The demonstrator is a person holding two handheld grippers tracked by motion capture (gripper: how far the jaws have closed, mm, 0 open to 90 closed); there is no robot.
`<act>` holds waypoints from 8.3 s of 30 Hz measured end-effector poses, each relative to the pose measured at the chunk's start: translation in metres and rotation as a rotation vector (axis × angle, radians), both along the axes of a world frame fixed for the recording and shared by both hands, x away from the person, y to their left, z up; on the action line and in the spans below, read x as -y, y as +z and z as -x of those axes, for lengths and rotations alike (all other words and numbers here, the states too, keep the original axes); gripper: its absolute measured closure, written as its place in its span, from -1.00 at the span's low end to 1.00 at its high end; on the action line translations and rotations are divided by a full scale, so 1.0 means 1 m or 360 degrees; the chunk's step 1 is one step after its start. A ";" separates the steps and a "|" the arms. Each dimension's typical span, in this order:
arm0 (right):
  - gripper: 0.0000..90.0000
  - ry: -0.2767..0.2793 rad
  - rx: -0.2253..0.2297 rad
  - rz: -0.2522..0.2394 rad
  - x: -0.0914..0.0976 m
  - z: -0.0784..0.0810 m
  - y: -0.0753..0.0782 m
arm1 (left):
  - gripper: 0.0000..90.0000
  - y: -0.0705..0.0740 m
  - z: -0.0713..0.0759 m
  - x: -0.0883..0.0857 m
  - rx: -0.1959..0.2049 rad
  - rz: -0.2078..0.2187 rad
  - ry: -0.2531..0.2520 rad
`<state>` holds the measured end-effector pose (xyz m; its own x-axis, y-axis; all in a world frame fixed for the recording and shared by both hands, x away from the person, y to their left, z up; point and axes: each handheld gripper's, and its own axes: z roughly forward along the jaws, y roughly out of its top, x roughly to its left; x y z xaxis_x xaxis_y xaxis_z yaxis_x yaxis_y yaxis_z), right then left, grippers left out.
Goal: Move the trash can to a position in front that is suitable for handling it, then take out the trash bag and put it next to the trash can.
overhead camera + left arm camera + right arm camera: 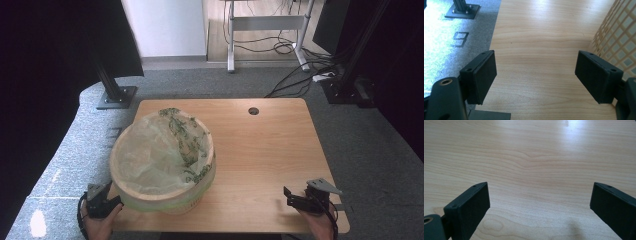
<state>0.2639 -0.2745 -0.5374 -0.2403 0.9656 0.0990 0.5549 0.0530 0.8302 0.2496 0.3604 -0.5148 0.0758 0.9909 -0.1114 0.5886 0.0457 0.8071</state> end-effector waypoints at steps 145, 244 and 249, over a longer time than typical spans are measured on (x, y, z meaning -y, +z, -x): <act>-0.80 -0.0047 0.0035 0.0101 0.004 0.012 -0.002 | -0.22 0.192 -0.119 0.123 0.0248 0.0020 -0.1438; -0.63 0.1335 0.0551 -0.0315 -0.084 -0.003 0.197 | 1.00 0.228 -0.089 0.117 0.0379 0.0138 -0.1484; -0.50 0.1506 0.0546 -0.0361 -0.104 0.002 0.199 | 1.00 0.226 -0.089 0.116 0.0366 0.0146 -0.1483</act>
